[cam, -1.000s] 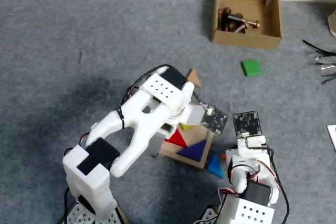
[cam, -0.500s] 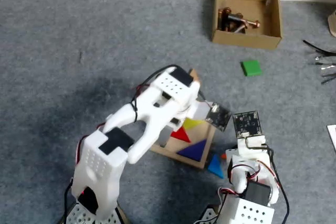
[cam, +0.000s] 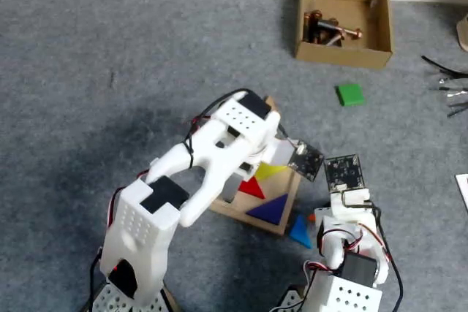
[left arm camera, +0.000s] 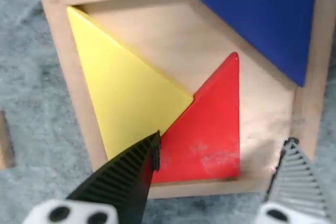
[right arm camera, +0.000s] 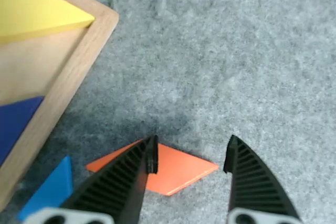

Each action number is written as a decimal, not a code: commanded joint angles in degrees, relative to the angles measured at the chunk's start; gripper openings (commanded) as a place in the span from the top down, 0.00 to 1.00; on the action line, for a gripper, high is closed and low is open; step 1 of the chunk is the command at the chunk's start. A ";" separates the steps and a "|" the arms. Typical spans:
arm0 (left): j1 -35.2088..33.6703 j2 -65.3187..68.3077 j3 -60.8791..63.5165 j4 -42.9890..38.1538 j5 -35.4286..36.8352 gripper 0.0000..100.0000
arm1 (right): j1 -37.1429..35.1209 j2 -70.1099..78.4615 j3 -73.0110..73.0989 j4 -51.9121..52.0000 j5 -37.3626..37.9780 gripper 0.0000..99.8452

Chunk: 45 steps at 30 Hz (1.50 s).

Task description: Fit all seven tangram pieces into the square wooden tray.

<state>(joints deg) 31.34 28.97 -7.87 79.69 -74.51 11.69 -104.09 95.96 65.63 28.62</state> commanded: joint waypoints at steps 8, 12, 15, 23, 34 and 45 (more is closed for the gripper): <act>0.57 -0.31 -1.63 3.87 -2.55 0.67 | -1.10 -0.66 5.93 -1.36 0.53 0.80; 1.01 -0.75 -2.07 5.71 -1.23 0.67 | -1.10 -0.66 5.93 -1.36 0.53 0.80; 0.66 -0.75 -2.33 5.71 -1.23 0.67 | -1.10 -0.66 5.93 -1.36 0.53 0.80; 1.01 -0.75 -6.90 6.07 -1.05 0.67 | -1.10 -0.66 5.93 -1.36 0.53 0.80; 1.10 -0.22 -4.35 5.71 -1.05 0.67 | -1.10 -0.66 5.93 -1.36 0.53 0.80; 0.57 -0.22 6.11 -6.59 -0.97 0.67 | -1.10 -0.66 5.93 -1.36 0.53 0.80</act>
<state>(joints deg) 31.69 29.23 -3.38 76.53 -74.51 11.69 -104.09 95.96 65.63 28.62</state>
